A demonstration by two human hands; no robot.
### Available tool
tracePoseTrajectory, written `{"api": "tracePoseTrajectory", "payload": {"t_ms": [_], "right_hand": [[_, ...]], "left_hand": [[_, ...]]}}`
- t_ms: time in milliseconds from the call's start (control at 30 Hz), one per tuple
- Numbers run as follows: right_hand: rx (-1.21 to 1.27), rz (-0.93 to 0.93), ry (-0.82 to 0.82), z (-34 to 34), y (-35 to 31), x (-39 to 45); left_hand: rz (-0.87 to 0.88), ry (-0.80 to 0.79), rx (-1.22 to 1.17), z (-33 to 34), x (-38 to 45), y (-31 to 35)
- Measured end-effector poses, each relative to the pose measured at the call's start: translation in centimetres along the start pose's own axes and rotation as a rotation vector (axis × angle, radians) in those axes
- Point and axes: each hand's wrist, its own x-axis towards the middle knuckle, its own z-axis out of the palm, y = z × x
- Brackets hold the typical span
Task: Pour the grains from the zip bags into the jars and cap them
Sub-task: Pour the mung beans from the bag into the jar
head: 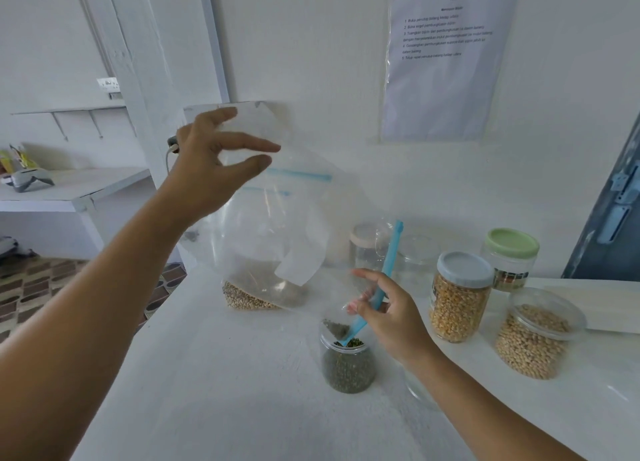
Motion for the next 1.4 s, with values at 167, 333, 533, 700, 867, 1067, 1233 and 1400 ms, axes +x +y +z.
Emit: {"api": "tracePoseTrajectory", "payload": {"t_ms": [167,333,533,700,867,1067,1233,1400], "right_hand": [[-0.071,0.010,0.007,-0.1,0.4,0.0],[-0.130,0.023,0.006,-0.1,0.0,0.1],[-0.148,0.013,-0.005,-0.1,-0.1,0.5],[-0.167,-0.005,0.005,0.0,-0.1,0.3],[-0.237,-0.025,-0.017,-0.3,0.3,0.2],[-0.271,-0.025,-0.053,-0.8,0.3,0.4],[-0.252,-0.020,-0.016,-0.7,0.9,0.3],[-0.204,0.006,-0.003,-0.3,0.8,0.5]], "left_hand": [[0.008,0.155,0.077,1.7,-6.1,-1.3],[-0.052,0.041,0.126,1.9,-8.2,-3.2],[-0.050,-0.003,0.088,1.1,-5.5,-3.6],[-0.090,0.004,0.000,1.7,-4.5,-3.8],[-0.150,0.085,-0.072,2.4,-4.2,-4.1],[-0.079,0.154,-0.004,3.3,-3.5,-3.7],[-0.027,0.101,0.268,5.5,-7.6,-2.6],[0.091,0.012,0.058,10.5,-19.4,0.9]]}}
